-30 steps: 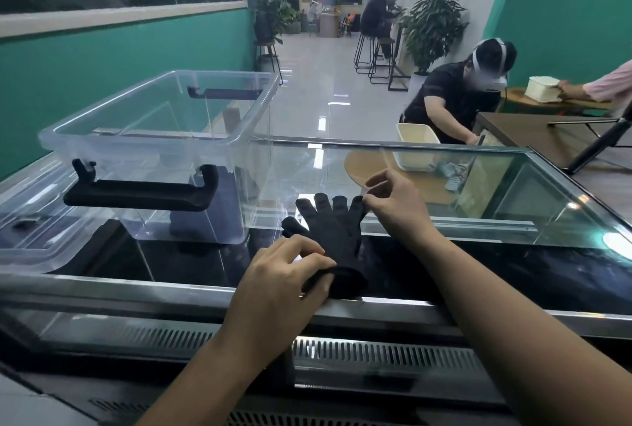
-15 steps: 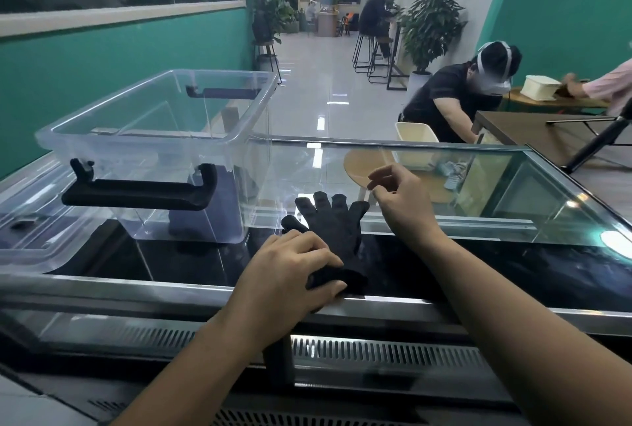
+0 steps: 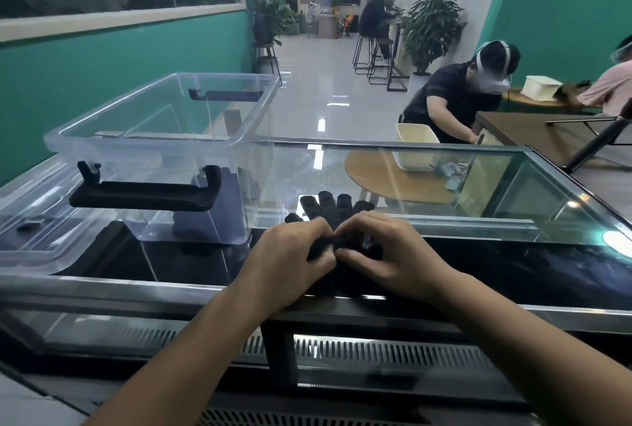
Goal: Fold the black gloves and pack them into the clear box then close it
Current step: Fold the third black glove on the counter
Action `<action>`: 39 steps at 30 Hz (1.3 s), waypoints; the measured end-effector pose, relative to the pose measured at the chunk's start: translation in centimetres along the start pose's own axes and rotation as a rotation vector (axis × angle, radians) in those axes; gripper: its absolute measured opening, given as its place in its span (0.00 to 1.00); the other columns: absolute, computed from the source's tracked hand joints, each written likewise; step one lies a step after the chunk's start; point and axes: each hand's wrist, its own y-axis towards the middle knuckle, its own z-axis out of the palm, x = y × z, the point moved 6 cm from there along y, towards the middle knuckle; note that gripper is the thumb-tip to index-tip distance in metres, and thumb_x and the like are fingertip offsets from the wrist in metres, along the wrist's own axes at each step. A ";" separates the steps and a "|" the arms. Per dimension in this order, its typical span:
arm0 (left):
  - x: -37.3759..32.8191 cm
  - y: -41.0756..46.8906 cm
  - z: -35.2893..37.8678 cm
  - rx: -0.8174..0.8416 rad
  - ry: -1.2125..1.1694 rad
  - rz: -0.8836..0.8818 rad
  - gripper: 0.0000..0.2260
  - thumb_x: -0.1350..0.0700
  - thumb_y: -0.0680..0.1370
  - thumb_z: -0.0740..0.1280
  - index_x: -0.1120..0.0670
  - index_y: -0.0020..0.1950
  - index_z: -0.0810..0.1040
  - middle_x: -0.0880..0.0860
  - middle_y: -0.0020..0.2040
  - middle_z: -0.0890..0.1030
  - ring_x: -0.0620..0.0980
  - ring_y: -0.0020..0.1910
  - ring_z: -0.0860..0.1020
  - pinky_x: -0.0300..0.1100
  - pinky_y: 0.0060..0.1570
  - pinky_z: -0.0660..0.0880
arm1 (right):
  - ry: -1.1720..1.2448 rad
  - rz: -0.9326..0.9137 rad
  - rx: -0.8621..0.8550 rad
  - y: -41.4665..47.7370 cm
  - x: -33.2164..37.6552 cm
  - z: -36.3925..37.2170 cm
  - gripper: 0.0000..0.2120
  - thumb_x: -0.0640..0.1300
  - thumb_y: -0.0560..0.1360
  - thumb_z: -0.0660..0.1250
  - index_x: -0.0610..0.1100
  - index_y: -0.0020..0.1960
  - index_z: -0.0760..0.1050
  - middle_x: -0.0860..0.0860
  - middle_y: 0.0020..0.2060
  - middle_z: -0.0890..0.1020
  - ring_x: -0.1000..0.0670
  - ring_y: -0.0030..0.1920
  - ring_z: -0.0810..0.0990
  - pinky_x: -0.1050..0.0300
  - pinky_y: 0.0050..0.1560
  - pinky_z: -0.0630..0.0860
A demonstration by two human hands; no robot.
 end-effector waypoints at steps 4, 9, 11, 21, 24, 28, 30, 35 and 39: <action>1.2 0.3 -0.2 -0.038 -0.135 -0.130 0.07 0.53 0.81 0.74 0.44 0.56 0.79 0.42 0.42 0.84 0.41 0.42 0.82 0.32 0.41 0.76 | -0.064 -0.015 -0.063 0.4 -0.7 0.4 0.08 0.47 0.80 0.74 0.50 0.59 0.83 0.56 0.46 0.84 0.58 0.44 0.79 0.57 0.44 0.78; 1.9 0.2 -0.2 -0.045 -0.230 -0.187 0.11 0.49 0.79 0.77 0.41 0.59 0.80 0.42 0.45 0.84 0.41 0.45 0.84 0.39 0.47 0.82 | -0.018 0.088 -0.136 0.7 -1.3 0.1 0.05 0.45 0.79 0.75 0.50 0.55 0.83 0.64 0.39 0.80 0.64 0.39 0.79 0.70 0.40 0.70; 2.0 0.3 -0.2 -0.074 -0.248 -0.175 0.08 0.52 0.79 0.78 0.44 0.56 0.84 0.42 0.46 0.85 0.43 0.46 0.85 0.43 0.49 0.83 | -0.003 0.108 -0.139 0.8 -1.5 0.2 0.03 0.45 0.80 0.74 0.50 0.53 0.84 0.62 0.40 0.83 0.64 0.40 0.80 0.68 0.42 0.72; 1.1 0.2 -0.1 -0.168 0.009 -0.035 0.04 0.54 0.79 0.77 0.49 0.54 0.87 0.43 0.49 0.81 0.45 0.45 0.81 0.48 0.43 0.82 | -0.101 0.137 -0.162 0.8 -1.8 0.6 0.05 0.48 0.77 0.74 0.49 0.52 0.82 0.53 0.47 0.78 0.50 0.46 0.80 0.47 0.47 0.81; 0.5 0.0 -0.3 -0.177 0.056 0.016 0.04 0.56 0.81 0.74 0.52 0.54 0.88 0.45 0.50 0.82 0.46 0.46 0.81 0.47 0.42 0.82 | -0.175 0.075 -0.192 0.8 -1.1 0.3 0.08 0.43 0.76 0.76 0.49 0.54 0.82 0.52 0.51 0.78 0.49 0.49 0.79 0.48 0.48 0.80; 0.1 -0.3 -0.2 -0.156 0.114 0.044 0.07 0.54 0.81 0.70 0.51 0.54 0.88 0.45 0.49 0.83 0.48 0.48 0.82 0.50 0.40 0.82 | -0.283 -0.052 -0.182 0.8 0.2 0.9 0.07 0.37 0.77 0.69 0.46 0.50 0.83 0.49 0.49 0.81 0.44 0.48 0.79 0.45 0.46 0.78; 0.3 -0.4 0.0 -0.127 0.114 0.020 0.06 0.52 0.80 0.71 0.48 0.53 0.87 0.44 0.49 0.83 0.47 0.47 0.81 0.50 0.40 0.81 | -0.315 -0.079 -0.152 0.9 0.3 1.1 0.09 0.40 0.78 0.64 0.46 0.48 0.83 0.48 0.47 0.82 0.43 0.47 0.79 0.44 0.46 0.78; 0.4 -0.3 0.5 -0.038 0.147 -0.034 0.17 0.38 0.74 0.68 0.45 0.57 0.85 0.42 0.52 0.82 0.45 0.51 0.80 0.45 0.47 0.81 | -0.289 -0.005 -0.086 0.7 0.6 1.0 0.06 0.45 0.76 0.65 0.47 0.48 0.81 0.50 0.47 0.81 0.45 0.49 0.78 0.45 0.51 0.76; 0.5 -0.3 0.4 -0.041 0.134 -0.046 0.15 0.40 0.73 0.69 0.44 0.56 0.85 0.42 0.51 0.81 0.45 0.50 0.80 0.47 0.47 0.81 | -0.272 0.054 0.009 0.6 0.6 1.4 0.11 0.50 0.71 0.68 0.49 0.52 0.76 0.53 0.49 0.78 0.47 0.52 0.75 0.49 0.56 0.74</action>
